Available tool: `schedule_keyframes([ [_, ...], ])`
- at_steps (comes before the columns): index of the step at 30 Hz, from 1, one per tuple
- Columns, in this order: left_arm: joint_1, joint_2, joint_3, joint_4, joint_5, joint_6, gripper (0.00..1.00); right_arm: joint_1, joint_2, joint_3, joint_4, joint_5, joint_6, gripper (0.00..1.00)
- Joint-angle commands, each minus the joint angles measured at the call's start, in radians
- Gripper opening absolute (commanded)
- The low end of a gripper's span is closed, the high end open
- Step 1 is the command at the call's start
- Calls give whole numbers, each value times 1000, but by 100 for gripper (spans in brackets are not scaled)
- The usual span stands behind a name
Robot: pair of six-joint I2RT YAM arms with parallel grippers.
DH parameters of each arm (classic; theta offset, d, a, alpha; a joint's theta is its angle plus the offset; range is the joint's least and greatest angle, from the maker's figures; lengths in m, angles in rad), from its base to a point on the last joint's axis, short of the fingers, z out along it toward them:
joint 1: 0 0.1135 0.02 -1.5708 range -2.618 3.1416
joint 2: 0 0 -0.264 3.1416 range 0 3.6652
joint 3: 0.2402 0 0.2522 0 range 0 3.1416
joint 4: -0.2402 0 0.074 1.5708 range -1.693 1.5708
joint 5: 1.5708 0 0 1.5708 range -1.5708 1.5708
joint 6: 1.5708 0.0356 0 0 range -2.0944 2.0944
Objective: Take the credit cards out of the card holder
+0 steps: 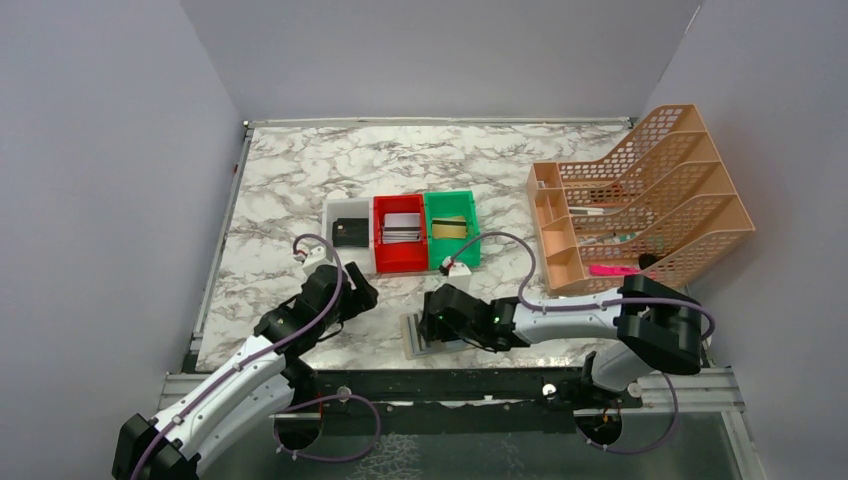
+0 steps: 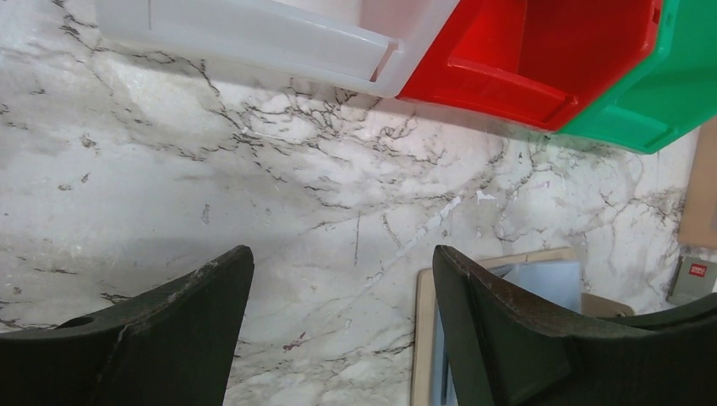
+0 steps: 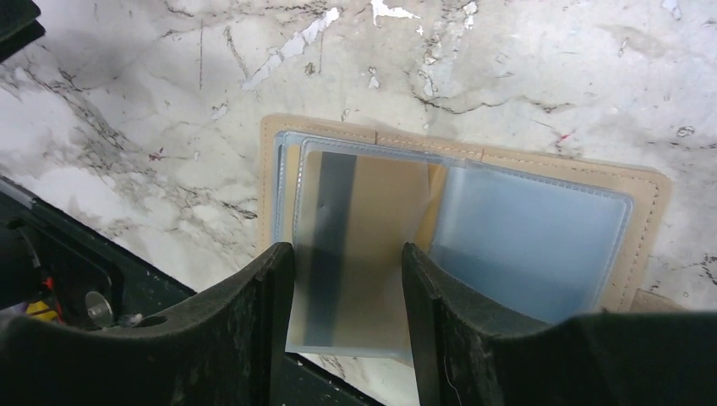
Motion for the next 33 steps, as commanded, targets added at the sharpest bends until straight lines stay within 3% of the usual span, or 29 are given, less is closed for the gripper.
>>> schedule_keyframes([
  [1,5,9,0,50,68,28,81,-30,-49,-61,68,-61,26,53],
  [20,5,105,14,192,254,114,81,-221,-249,-310,291,-298,53,52],
  [29,1,189,0,467,638,174,80,-311,-310,-410,383,-397,81,52],
  [33,-44,268,15,563,703,164,80,-345,-319,-448,422,-425,97,52],
])
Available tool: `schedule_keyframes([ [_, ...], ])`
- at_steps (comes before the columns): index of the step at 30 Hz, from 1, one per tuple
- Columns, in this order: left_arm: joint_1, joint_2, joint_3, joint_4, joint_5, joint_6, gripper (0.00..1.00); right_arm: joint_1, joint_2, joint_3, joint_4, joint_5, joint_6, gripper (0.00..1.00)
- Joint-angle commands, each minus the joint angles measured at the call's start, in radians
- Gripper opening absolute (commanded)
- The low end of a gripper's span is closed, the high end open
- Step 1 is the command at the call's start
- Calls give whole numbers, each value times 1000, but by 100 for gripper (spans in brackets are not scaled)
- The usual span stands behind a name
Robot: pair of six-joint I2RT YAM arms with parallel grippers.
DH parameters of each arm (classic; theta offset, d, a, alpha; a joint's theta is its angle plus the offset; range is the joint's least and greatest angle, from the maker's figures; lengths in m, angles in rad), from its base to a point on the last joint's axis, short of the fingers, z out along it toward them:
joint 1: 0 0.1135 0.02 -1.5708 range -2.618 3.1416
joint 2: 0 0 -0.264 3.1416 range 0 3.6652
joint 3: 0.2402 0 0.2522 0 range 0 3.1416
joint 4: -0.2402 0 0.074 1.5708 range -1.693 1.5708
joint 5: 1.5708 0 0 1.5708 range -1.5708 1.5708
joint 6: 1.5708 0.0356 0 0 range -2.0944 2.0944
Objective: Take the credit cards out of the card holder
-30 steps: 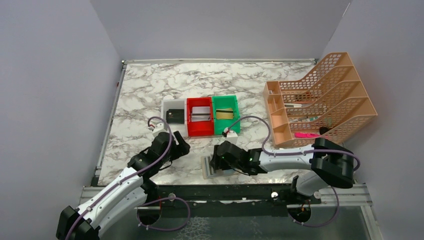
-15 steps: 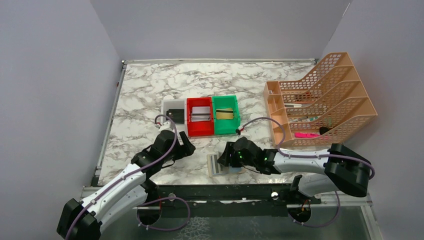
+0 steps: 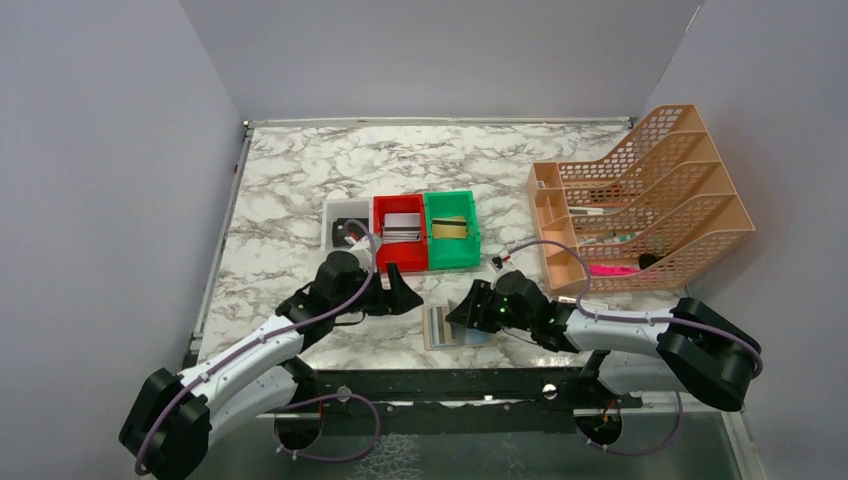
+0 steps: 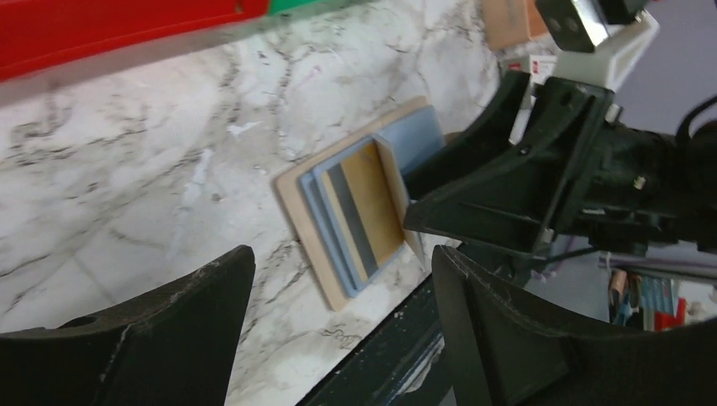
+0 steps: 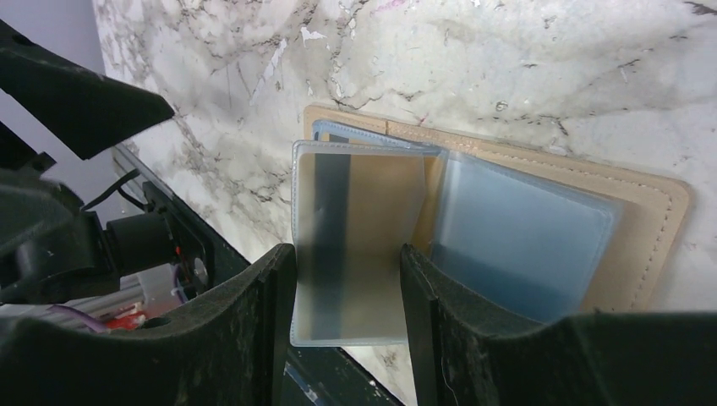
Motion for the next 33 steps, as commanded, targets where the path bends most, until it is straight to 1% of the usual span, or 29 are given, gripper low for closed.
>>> schedule_keyframes([
  [1,-58,86,20,179,156,17,80,-32,-20,-39,65,-59,25,52],
  [7,-194,231,18,340,101,-48,79,-53,-21,-65,88,-71,37,52],
  [12,-265,324,38,390,58,-63,78,-60,-28,-72,87,-68,39,52],
  [15,-291,367,48,427,55,-75,76,-63,-28,-74,85,-68,39,52],
  [25,-339,491,65,537,44,-101,57,-71,-42,-77,81,-71,43,52],
  [28,-351,526,63,572,44,-114,55,-72,-53,-77,76,-73,42,53],
  [33,-367,566,84,624,49,-106,54,-74,-85,-67,29,-63,36,56],
])
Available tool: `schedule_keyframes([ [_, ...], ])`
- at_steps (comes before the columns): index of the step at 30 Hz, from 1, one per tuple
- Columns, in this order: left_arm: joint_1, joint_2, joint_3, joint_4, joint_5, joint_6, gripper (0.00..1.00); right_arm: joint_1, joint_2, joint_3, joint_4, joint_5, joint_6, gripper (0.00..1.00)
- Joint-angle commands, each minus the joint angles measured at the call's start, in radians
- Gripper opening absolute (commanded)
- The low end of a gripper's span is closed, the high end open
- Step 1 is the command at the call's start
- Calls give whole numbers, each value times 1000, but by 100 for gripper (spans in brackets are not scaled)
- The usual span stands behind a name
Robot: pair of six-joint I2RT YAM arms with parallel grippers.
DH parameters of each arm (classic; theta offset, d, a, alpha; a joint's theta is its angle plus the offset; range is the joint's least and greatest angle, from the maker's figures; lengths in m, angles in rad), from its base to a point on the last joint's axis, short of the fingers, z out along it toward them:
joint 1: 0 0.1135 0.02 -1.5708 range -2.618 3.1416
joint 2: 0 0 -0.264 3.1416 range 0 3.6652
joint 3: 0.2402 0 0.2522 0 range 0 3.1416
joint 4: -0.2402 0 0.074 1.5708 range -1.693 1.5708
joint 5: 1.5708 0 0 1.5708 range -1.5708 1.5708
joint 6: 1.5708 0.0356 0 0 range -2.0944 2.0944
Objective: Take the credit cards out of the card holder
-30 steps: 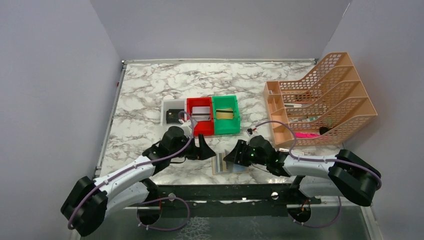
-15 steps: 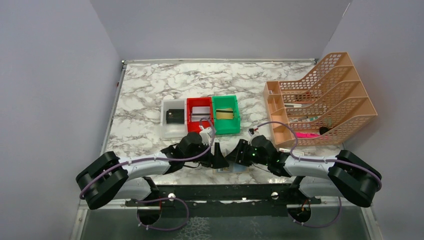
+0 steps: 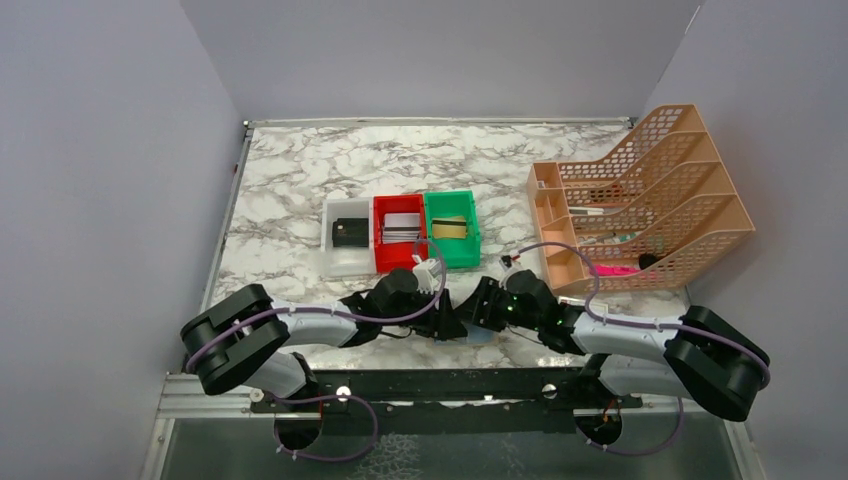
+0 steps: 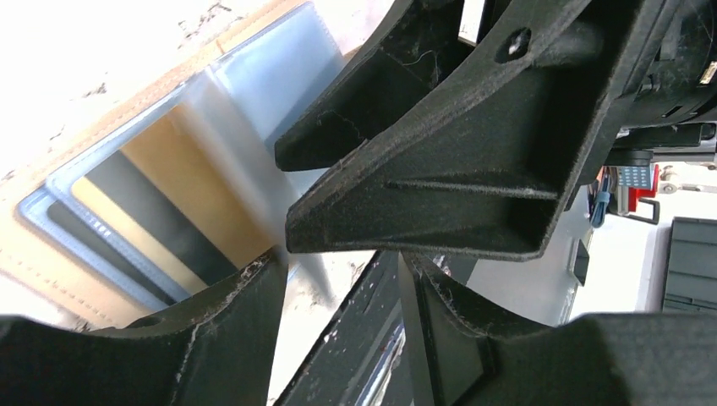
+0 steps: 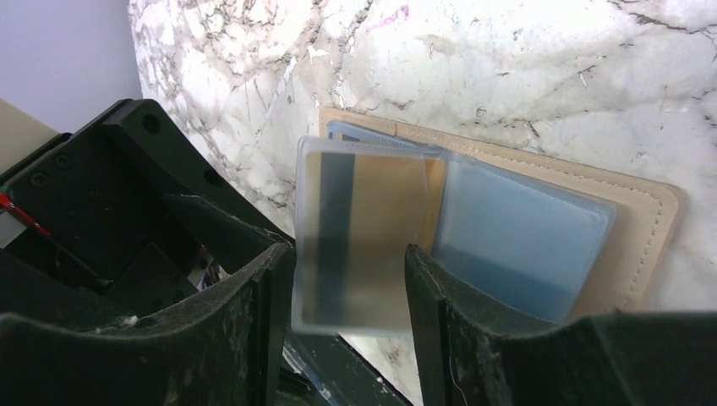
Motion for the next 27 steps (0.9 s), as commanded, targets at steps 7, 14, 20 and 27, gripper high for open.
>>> schedule_keyframes([
  [7,-32,105,124,105,24,41,53,-7,-147,80,-327,165,-40,64],
  [14,-62,220,208,105,56,62,56,-7,-303,160,-650,422,-56,65],
  [20,-67,190,194,99,33,68,55,-7,-345,167,-678,419,-73,63],
  [27,-56,-37,159,-239,-235,143,59,-7,-312,131,-499,237,-149,49],
])
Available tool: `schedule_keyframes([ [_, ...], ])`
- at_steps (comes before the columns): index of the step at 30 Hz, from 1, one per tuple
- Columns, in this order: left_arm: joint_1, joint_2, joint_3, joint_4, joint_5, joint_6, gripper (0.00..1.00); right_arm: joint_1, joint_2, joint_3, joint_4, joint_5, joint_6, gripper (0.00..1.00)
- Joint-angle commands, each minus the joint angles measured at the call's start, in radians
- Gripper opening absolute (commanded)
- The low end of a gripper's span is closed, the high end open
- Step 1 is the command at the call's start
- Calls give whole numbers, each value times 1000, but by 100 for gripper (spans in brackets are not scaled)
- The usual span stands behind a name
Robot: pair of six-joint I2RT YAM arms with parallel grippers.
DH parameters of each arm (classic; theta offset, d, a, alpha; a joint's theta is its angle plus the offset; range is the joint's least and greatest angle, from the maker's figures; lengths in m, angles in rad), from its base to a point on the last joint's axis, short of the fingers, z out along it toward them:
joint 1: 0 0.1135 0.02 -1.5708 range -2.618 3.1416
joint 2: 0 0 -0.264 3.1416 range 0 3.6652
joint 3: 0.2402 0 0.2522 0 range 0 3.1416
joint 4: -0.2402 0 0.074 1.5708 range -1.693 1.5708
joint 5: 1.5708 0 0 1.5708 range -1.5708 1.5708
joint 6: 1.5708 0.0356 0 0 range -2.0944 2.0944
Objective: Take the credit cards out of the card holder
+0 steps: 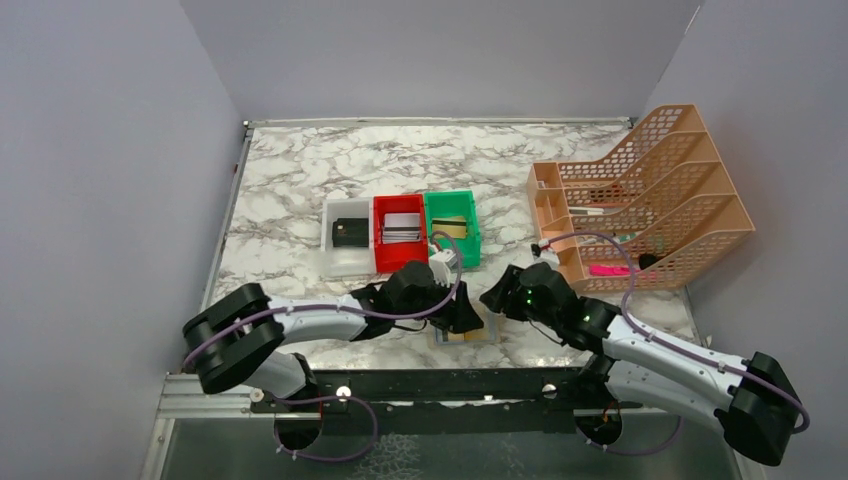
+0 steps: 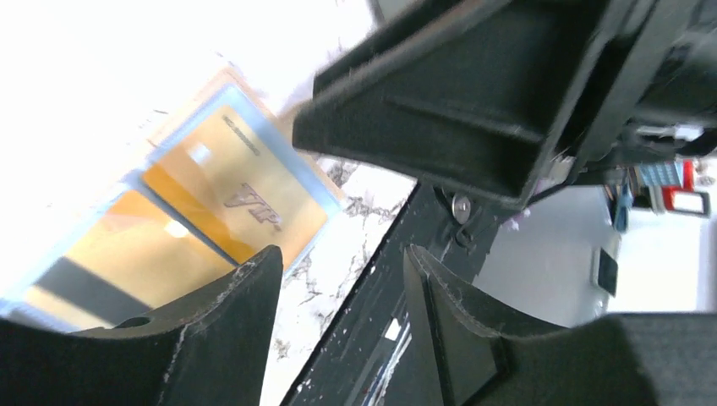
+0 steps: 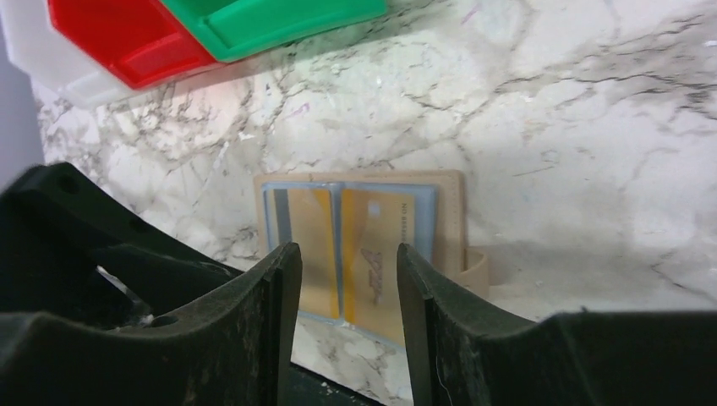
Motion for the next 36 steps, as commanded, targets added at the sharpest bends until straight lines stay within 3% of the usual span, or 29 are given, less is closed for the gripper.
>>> schedule_keyframes([
  [1,6,-119,24,-269,-232,74,59,3,40,-18,133,-141,-78,48],
  [5,11,-125,27,-286,-242,79,61,3,141,7,154,-206,-105,45],
  [13,11,32,93,-233,-161,50,62,3,296,50,25,-119,-92,46],
  [25,11,129,144,-264,-156,30,57,3,256,-54,54,-93,-48,40],
  [36,5,193,89,-226,-165,-44,52,3,268,-117,134,-134,-7,38],
])
